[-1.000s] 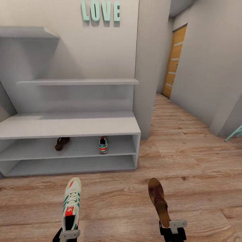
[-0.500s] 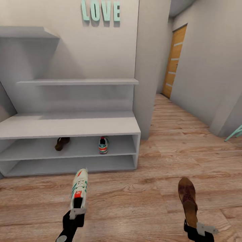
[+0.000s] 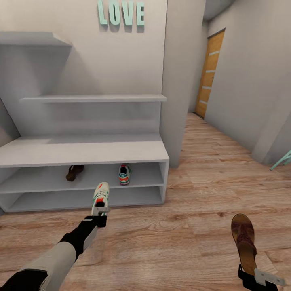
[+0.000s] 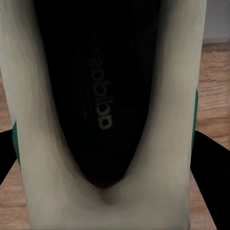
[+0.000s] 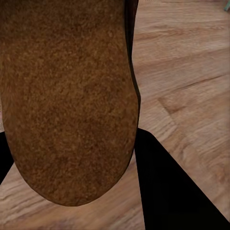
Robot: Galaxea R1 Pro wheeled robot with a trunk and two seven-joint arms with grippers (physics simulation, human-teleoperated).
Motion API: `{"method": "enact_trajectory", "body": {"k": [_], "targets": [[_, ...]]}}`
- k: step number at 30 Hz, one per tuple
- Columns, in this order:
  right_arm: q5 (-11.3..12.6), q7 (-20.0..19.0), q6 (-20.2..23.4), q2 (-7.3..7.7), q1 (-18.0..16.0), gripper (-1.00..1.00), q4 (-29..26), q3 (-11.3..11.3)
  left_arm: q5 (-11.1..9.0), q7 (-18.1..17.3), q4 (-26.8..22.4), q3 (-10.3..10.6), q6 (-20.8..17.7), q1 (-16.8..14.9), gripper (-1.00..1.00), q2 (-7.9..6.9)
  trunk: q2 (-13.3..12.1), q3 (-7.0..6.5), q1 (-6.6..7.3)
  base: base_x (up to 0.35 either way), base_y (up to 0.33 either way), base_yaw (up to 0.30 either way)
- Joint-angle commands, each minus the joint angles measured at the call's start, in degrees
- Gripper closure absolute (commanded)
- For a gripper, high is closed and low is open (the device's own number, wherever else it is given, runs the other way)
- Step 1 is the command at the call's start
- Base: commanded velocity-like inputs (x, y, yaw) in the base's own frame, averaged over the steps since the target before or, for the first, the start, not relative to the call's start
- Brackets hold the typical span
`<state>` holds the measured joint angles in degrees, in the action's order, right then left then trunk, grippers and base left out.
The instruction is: Pick up the two gym shoes and the two sandals from the corridor floor and place them onto the hallstand (shoe rack) in the corridor, making sure they are on the rack and not on the floor. Arrange them so the two gym shoes are next to each other and the two sandals are next to each other.
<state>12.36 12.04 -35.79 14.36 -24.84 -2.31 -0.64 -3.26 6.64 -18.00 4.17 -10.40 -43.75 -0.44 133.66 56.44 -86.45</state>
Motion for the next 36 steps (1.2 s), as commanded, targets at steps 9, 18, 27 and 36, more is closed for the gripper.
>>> {"method": "enact_trajectory", "body": {"k": [9,18,27,36], "targets": [[0.2,0.0,-0.2,-0.99,0.0,1.0,-0.1,-0.1,0.1,-2.6,-4.2,0.8,-3.5,-1.8,1.0,-0.25,0.0,0.05,0.01,0.0,0.0,0.0],[0.2,0.0,-0.2,-1.09,0.0,1.0,0.0,-0.2,0.1,-5.8,-5.5,0.4,-10.8,-4.5,1.0,-1.29,2.0,1.35,-1.09,0.0,0.0,0.0],[0.2,0.0,-0.2,-1.01,0.0,1.0,0.0,-0.2,0.1,-5.2,-5.5,0.4,-11.0,-5.4,1.0,-1.39,5.2,3.57,-2.85,0.0,0.0,0.0],[0.0,0.0,-0.2,-0.95,0.0,1.0,0.0,0.0,0.2,-5.1,-5.6,0.4,-11.1,-5.4,1.0,-1.35,5.2,3.67,-2.85,0.0,0.0,0.0]]}}
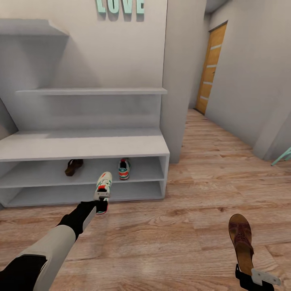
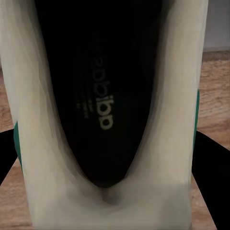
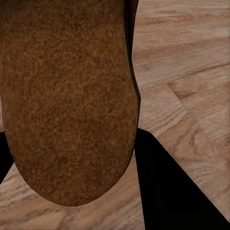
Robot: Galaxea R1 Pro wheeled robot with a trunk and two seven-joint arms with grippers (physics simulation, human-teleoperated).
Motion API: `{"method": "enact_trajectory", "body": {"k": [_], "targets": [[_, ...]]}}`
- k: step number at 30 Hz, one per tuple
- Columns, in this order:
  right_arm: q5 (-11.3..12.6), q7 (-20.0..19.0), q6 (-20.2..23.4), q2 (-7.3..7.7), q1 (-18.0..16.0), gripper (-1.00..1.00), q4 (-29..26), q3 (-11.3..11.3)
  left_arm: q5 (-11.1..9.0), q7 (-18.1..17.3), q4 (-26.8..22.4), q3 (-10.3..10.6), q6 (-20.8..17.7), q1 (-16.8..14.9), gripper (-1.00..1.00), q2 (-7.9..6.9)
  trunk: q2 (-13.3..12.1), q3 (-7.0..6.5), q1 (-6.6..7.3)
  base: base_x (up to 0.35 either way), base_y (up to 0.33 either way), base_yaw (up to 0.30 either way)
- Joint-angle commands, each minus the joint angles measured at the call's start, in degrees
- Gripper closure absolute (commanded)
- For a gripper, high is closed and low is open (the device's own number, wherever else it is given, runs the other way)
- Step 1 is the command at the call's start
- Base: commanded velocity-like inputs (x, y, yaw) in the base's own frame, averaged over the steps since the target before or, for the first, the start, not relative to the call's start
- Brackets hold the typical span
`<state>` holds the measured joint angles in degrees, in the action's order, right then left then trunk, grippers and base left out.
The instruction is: Pick up the two gym shoes and the two sandals from the corridor floor and place them onto the hallstand (shoe rack) in the corridor, making sure they are on the rack and not on the floor. Arrange them so the two gym shoes are next to each other and the two sandals are next to each other.
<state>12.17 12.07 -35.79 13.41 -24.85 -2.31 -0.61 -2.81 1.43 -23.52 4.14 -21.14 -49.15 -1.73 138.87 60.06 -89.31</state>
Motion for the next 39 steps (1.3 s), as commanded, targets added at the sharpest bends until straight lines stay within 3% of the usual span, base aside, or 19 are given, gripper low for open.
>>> {"method": "enact_trajectory", "body": {"k": [1,7,34,39], "targets": [[0.2,0.0,-0.2,0.0,0.0,1.0,0.0,0.0,-0.3,0.1,-0.1,0.4,-0.3,0.0,1.0,-0.08,0.0,0.05,0.01,0.0,0.0,0.0],[0.2,0.0,-0.2,0.03,0.0,1.0,0.0,0.0,-0.3,0.1,0.0,0.4,-0.3,0.0,1.0,-0.04,0.0,0.05,0.01,0.056,0.0,0.0],[0.2,0.0,-0.2,0.04,0.0,1.0,0.0,0.1,-0.1,0.3,0.0,0.5,-0.2,0.4,1.0,-0.03,0.0,0.05,0.01,0.328,0.0,0.0],[0.2,0.0,-0.2,0.02,0.0,1.0,0.0,0.1,-0.1,0.3,0.0,0.4,-0.2,0.5,1.0,-0.03,0.0,0.05,0.01,0.082,0.0,0.0]]}}
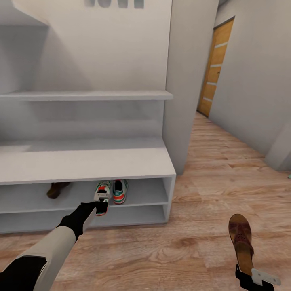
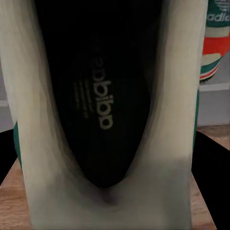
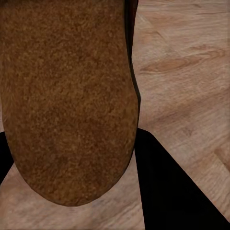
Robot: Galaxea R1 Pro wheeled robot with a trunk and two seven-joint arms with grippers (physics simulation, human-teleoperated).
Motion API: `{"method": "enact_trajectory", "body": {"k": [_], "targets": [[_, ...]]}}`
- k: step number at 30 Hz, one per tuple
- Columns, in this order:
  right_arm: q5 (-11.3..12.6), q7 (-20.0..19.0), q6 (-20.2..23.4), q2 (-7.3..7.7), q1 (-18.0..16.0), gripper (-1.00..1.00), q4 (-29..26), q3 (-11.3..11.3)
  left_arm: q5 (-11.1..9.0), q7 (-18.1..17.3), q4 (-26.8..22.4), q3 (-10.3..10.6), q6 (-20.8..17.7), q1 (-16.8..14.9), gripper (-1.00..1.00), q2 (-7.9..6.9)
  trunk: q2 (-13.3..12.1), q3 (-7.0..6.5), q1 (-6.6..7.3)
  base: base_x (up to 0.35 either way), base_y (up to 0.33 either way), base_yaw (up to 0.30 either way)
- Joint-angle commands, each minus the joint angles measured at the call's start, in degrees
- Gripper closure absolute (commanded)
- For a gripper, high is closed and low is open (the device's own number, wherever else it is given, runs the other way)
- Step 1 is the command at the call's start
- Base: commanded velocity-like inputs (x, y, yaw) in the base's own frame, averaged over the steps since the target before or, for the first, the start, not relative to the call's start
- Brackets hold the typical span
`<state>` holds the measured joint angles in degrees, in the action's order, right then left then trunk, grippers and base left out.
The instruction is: Pick up the two gym shoes and the two sandals from the corridor floor and place them onto the hallstand (shoe rack) in the corridor, making sure they are on the rack and not on the floor. Arrange them so the two gym shoes are next to each other and the two sandals are next to each other.
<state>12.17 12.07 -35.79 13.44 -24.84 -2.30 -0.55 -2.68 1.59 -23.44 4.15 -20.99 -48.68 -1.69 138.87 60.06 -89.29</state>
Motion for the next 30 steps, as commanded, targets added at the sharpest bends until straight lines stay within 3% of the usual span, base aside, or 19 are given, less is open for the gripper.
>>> {"method": "enact_trajectory", "body": {"k": [1,7,15,23,30], "targets": [[0.2,0.0,-0.2,-0.01,0.0,1.0,0.0,0.0,-0.3,0.2,-0.1,0.4,-0.3,0.0,1.0,-0.06,0.0,0.05,0.0,0.218,0.0,0.0],[0.2,0.0,-0.2,-0.04,0.0,1.0,0.0,0.0,-0.3,0.2,-0.1,0.4,-0.3,0.0,1.0,-0.06,0.0,0.05,0.0,0.22,0.0,0.0],[0.3,0.0,-0.2,-0.08,0.0,1.0,0.0,0.0,-0.4,0.1,-0.1,0.4,-0.3,0.1,1.0,-0.12,0.0,0.05,0.0,0.017,0.0,0.0],[0.4,0.0,-0.2,-0.08,0.0,1.0,0.0,-0.1,-0.4,0.2,-0.1,0.4,-0.3,0.0,1.0,-0.17,3.2,1.78,-1.76,0.0,0.0,0.0],[0.4,0.0,-0.2,-0.08,0.0,1.0,0.0,-0.1,-0.5,0.2,-0.1,0.4,-0.3,0.0,1.0,-0.48,3.2,1.87,-1.76,0.0,0.0,0.0]]}}
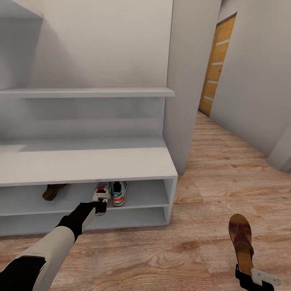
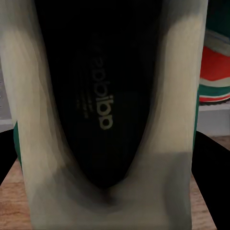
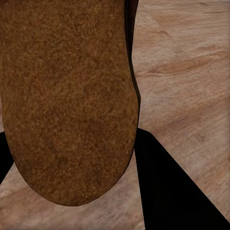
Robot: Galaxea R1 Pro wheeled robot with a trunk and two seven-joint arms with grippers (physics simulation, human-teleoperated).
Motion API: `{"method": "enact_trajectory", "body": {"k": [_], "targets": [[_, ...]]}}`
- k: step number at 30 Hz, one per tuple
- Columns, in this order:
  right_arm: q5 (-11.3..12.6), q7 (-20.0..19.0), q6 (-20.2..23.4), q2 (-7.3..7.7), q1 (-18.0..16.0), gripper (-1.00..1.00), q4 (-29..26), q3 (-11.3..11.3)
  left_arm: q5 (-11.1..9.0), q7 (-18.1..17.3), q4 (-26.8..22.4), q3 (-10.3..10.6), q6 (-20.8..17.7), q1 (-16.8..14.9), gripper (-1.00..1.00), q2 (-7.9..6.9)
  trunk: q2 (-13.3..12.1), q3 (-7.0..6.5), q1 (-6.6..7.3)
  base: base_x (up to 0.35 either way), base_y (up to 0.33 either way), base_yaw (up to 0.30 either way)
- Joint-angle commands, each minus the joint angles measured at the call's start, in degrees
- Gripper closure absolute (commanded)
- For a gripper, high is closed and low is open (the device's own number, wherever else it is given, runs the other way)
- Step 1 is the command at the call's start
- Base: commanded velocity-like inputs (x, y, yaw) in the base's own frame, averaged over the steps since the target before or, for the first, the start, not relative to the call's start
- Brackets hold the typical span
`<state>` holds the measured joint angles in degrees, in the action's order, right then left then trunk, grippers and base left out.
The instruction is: Pick up the two gym shoes and the two sandals from the corridor floor and place them onto the hallstand (shoe rack) in the corridor, making sure they are on the rack and not on the floor. Arrange them so the two gym shoes are next to each other and the two sandals are next to each other.
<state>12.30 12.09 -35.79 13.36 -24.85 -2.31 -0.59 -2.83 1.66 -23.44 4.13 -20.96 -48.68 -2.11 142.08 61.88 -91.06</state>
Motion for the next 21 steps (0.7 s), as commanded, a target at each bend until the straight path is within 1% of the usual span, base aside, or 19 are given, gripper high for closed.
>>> {"method": "enact_trajectory", "body": {"k": [1,9,14,21], "targets": [[0.2,0.0,-0.2,0.0,0.0,1.0,0.0,0.0,-0.3,0.2,-0.1,0.4,-0.3,0.0,1.0,-0.09,0.0,0.05,0.01,0.0,0.0,0.0],[0.2,0.0,-0.2,0.0,0.0,1.0,0.0,0.0,-0.4,0.1,-0.1,0.4,-0.1,0.3,1.0,-0.09,0.0,0.05,0.01,0.009,0.0,0.0],[0.2,0.0,-0.2,0.0,0.0,1.0,0.0,0.0,-0.3,0.2,-0.1,0.4,0.0,0.4,1.0,-0.11,0.0,0.05,0.01,0.187,0.0,0.0],[0.2,0.0,-0.2,0.0,0.0,1.0,0.0,0.0,-0.3,0.2,-0.1,0.4,0.0,0.3,1.0,-0.17,0.0,0.05,0.01,0.035,0.0,0.0]]}}
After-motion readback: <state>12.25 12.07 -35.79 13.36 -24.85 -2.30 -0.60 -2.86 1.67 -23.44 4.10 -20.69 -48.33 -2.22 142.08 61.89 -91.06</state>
